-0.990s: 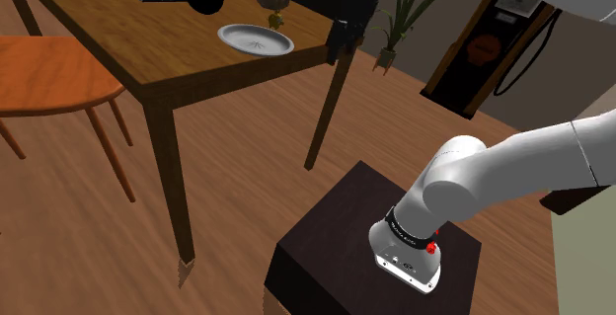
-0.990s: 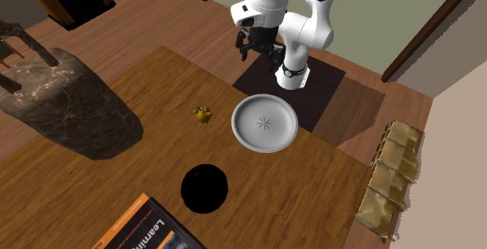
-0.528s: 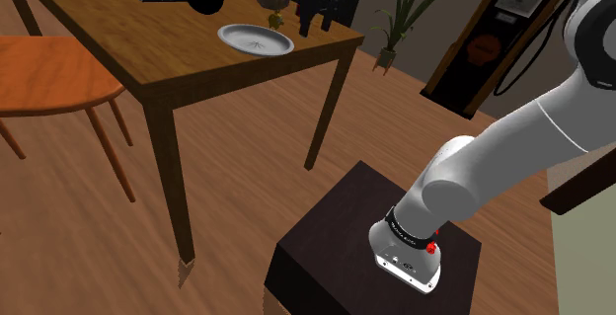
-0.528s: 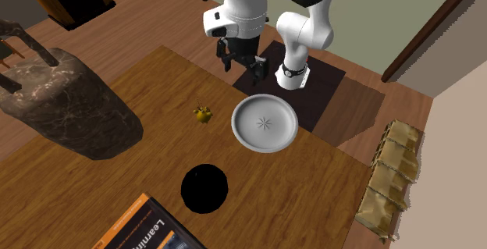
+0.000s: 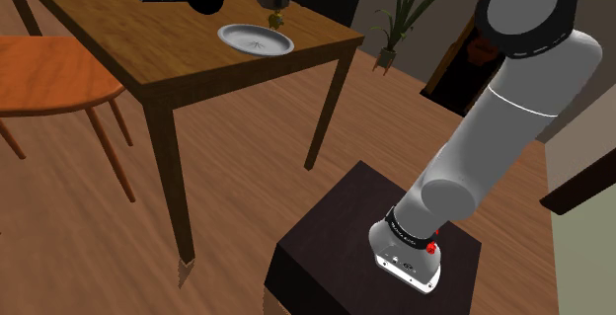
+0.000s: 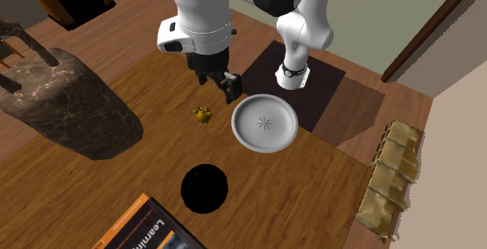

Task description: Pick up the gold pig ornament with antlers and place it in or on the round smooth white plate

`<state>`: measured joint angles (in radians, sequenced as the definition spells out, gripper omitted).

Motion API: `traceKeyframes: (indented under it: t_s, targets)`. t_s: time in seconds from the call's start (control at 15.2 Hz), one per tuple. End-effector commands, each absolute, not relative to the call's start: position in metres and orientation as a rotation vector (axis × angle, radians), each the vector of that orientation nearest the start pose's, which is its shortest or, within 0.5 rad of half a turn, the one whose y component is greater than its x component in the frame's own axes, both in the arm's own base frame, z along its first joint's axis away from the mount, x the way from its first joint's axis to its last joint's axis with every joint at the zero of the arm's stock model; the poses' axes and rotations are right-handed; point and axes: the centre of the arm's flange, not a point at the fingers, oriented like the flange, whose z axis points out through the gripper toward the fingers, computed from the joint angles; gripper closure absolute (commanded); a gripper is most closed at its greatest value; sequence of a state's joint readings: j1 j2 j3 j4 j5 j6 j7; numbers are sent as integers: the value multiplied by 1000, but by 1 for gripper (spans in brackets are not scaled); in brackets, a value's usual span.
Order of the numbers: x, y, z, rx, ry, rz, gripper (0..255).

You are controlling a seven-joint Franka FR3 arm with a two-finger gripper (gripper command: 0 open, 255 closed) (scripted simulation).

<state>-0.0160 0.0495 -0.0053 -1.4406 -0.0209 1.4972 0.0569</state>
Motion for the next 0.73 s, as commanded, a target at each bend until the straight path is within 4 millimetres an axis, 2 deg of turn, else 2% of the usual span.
traceKeyframes:
  t_s: [0.0,0.07,0.13,0.59,0.66]
  targets:
    - [591,-16,658,-3153,162,1,0]
    - [604,-18,661,-3150,179,7,0]
    - [606,-19,662,-3150,181,8,0]
    - [606,-19,622,-3150,181,8,0]
    - [606,-19,622,-3150,181,8,0]
